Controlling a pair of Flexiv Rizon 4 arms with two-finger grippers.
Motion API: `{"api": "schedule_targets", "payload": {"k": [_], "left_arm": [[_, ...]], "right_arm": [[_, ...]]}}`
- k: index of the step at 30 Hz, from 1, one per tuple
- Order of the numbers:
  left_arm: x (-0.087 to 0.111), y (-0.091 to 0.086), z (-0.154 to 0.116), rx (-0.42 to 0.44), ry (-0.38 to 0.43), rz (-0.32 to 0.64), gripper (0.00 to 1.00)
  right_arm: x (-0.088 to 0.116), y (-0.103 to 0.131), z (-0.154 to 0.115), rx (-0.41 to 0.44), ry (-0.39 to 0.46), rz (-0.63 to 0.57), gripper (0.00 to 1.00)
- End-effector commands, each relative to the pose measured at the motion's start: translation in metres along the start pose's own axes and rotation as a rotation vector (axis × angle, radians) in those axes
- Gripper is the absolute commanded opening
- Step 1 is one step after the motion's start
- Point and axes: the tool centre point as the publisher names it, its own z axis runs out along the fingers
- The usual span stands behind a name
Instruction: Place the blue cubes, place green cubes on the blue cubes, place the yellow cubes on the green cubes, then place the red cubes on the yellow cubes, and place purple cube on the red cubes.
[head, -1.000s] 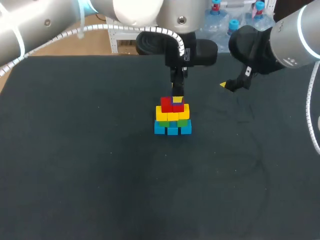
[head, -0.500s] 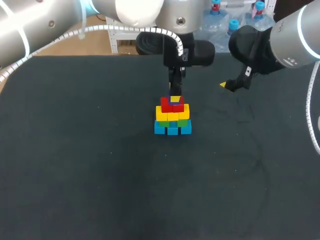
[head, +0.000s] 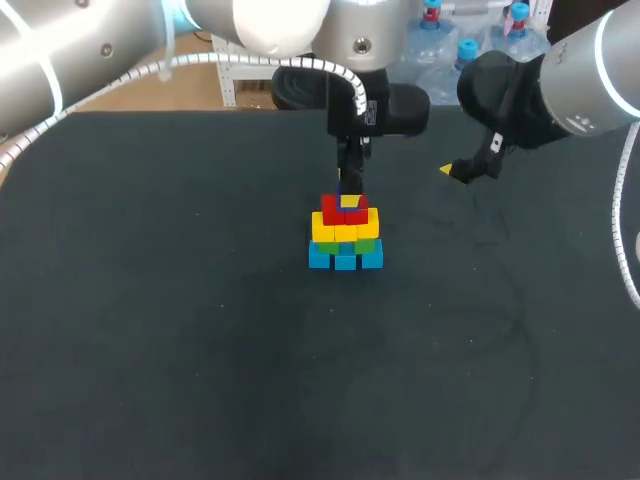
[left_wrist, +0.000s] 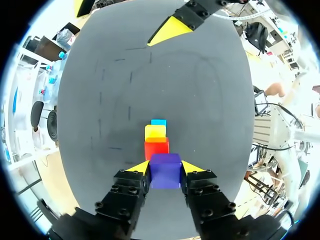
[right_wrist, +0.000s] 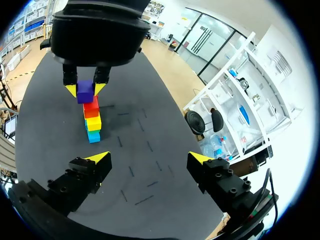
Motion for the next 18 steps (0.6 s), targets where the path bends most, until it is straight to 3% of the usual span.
{"api": "schedule_targets", "payload": {"k": [1, 18], "left_arm": [[0.0002, 0.0028, -0.0013, 0.004, 0.002, -0.001, 0.0], [0.0011, 0.0035, 0.0011, 0.013, 0.003, -0.002, 0.0]], "right_arm": [[0.0009, 0.0035, -0.0001, 0.016, -0.001, 0.002, 1.0], [0.0009, 0.0035, -0.0001, 0.016, -0.001, 0.002, 1.0]]}}
